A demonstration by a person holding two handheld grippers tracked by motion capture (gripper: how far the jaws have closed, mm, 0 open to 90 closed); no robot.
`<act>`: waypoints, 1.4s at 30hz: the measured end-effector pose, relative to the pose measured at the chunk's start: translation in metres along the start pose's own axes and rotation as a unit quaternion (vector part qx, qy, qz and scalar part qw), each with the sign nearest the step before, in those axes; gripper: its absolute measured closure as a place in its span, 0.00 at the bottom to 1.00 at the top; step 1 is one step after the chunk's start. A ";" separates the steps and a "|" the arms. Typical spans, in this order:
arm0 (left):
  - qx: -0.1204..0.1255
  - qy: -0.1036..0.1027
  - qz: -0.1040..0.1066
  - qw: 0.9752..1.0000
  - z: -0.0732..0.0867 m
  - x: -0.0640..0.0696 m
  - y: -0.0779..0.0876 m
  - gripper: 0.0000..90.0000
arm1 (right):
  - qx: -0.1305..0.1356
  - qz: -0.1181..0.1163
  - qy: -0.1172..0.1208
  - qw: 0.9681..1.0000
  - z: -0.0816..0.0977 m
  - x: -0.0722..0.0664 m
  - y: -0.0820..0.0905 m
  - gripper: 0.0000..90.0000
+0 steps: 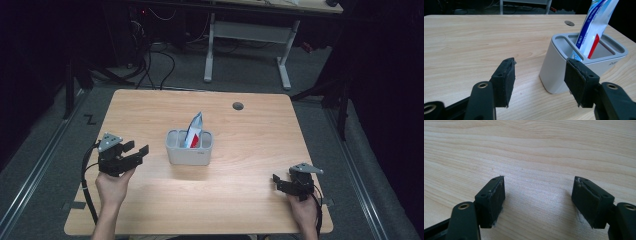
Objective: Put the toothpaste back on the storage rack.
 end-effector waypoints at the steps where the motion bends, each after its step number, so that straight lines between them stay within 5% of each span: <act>1: 0.000 0.001 0.000 1.000 0.001 -0.001 0.000 0.47 | 0.000 0.000 0.000 1.000 0.000 0.000 0.000 0.30; 42: -0.038 0.029 -0.025 0.999 0.037 -0.022 -0.006 0.45 | 0.000 0.000 0.000 1.000 0.000 0.000 0.000 0.30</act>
Point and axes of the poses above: each handheld gripper's, and its own axes: y roughly backward along the jaws, z roughly out of its underside, x roughly to its right, the point moved 6 cm from there along -y, roughly forward along the jaws, and after that the axes turned 1 degree about -x, right-handed, at the moved point
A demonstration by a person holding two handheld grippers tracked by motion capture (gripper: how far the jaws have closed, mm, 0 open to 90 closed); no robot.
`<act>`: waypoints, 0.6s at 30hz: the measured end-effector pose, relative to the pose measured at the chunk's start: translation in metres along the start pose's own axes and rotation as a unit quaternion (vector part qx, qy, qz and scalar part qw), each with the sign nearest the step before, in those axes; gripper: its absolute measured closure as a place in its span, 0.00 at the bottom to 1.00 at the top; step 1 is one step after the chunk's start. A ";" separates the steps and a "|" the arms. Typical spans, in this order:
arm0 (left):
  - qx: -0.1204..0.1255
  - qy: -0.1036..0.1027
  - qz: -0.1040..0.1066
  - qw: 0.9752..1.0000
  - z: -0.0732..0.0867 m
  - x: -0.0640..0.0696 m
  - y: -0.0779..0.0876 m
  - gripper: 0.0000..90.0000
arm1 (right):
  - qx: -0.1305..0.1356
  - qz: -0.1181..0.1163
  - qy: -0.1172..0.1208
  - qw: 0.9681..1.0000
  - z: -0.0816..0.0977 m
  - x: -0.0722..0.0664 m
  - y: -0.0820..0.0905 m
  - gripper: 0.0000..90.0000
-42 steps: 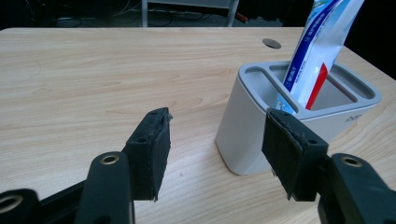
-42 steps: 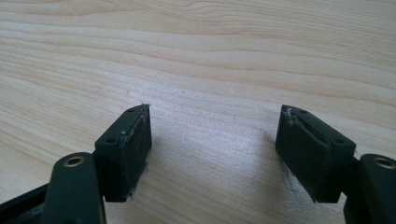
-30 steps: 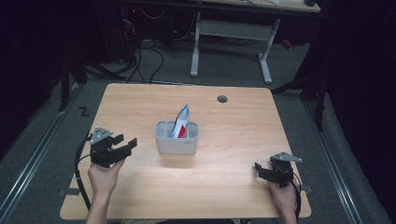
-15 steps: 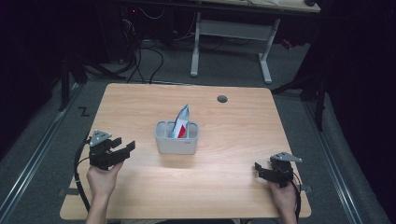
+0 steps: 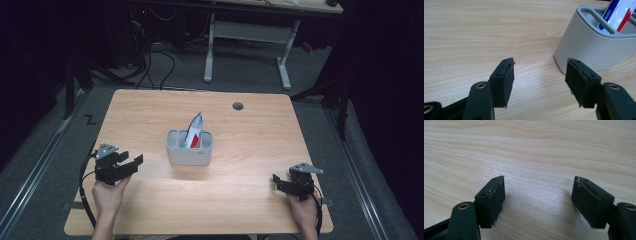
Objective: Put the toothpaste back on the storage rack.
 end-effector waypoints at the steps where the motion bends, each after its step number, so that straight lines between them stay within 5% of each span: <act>1: 0.001 0.002 0.001 1.000 0.001 0.000 0.000 0.45 | 0.000 0.000 0.001 1.000 0.000 0.000 0.000 0.30; 18: -0.019 0.010 -0.007 1.000 0.015 -0.007 -0.010 0.45 | 0.000 0.000 0.000 1.000 0.000 0.000 0.000 0.30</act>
Point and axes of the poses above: each handheld gripper's, and its own axes: y roughly backward along the jaws, z roughly out of its underside, x roughly to its right, the point moved 6 cm from there along -y, roughly forward along the jaws, and after that the axes turned 1 degree about -x, right-handed, at the moved point
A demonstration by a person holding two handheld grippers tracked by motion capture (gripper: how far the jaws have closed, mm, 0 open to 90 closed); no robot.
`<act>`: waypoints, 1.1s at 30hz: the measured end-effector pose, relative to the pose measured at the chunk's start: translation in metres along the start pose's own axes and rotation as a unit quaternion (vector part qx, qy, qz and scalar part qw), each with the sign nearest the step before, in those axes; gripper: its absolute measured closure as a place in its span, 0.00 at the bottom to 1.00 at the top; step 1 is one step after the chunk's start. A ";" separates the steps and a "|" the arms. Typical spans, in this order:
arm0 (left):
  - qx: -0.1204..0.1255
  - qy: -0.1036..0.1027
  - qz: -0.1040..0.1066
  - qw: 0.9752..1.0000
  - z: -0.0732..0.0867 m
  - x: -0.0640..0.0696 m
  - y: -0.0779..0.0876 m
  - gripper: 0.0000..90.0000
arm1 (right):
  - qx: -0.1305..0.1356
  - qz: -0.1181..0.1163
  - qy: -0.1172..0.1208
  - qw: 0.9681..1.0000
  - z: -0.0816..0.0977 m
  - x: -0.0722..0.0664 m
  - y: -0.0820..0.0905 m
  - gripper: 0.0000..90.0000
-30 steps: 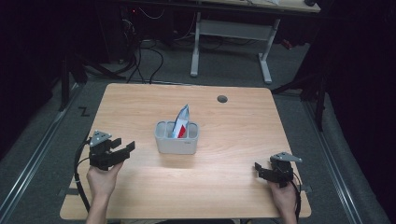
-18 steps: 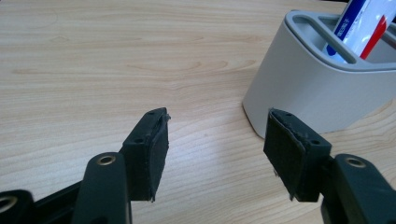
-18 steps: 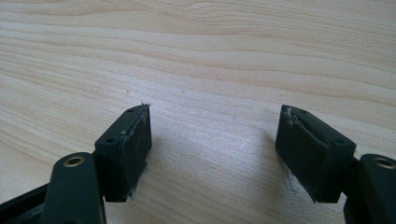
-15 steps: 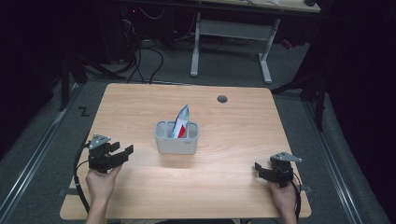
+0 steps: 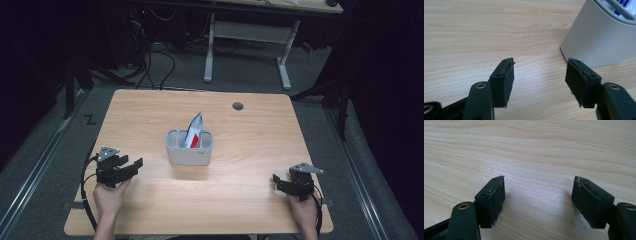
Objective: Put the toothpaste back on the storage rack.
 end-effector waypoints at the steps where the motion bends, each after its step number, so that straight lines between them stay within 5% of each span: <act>1: -0.001 0.003 -0.001 1.000 0.001 0.000 -0.001 0.45 | 0.001 0.000 0.001 1.000 0.000 0.000 0.000 0.30; 23: -0.035 -0.014 -0.034 0.999 0.017 -0.006 -0.022 0.45 | 0.000 0.000 0.001 1.000 0.000 0.000 0.000 0.30; 33: -0.032 -0.023 -0.049 0.998 0.021 -0.006 -0.030 0.46 | 0.000 0.000 0.001 1.000 0.000 0.000 0.000 0.30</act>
Point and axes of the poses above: each handheld gripper's, and its own axes: y roughly backward along the jaws, z roughly out of its underside, x roughly to its right, the point moved 6 cm from there along -y, roughly forward along the jaws, and after that the axes turned 1 degree about -x, right-handed, at the moved point
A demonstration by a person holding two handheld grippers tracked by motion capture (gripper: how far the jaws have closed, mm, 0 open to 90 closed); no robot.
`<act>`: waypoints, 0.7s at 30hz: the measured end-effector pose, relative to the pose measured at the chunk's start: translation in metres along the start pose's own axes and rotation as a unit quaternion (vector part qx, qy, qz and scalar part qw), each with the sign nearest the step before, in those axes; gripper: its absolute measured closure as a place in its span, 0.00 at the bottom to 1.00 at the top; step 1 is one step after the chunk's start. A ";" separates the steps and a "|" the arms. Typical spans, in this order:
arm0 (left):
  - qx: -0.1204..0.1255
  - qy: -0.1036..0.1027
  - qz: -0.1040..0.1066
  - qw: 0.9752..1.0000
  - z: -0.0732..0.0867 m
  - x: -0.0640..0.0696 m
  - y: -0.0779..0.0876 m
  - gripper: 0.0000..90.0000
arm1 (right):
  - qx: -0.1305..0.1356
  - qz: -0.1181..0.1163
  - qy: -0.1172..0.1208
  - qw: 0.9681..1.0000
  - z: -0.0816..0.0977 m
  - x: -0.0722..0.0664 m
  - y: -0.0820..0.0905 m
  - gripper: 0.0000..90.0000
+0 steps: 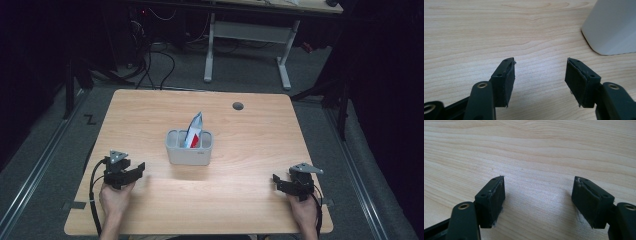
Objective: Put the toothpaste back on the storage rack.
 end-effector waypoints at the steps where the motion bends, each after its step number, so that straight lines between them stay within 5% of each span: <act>1: -0.001 0.001 0.000 1.000 0.000 0.000 -0.001 0.46 | 0.000 0.000 0.000 1.000 0.000 0.000 0.000 0.30; 21: 0.005 -0.013 -0.012 1.000 0.002 0.004 -0.012 0.46 | 0.000 0.000 0.000 1.000 0.000 0.000 0.000 0.30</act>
Point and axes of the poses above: each handheld gripper's, and its own axes: y roughly backward along the jaws, z roughly out of its underside, x roughly to its right, the point moved 6 cm from there along -y, roughly forward along the jaws, and after that the axes turned 1 degree about -x, right-handed, at the moved point
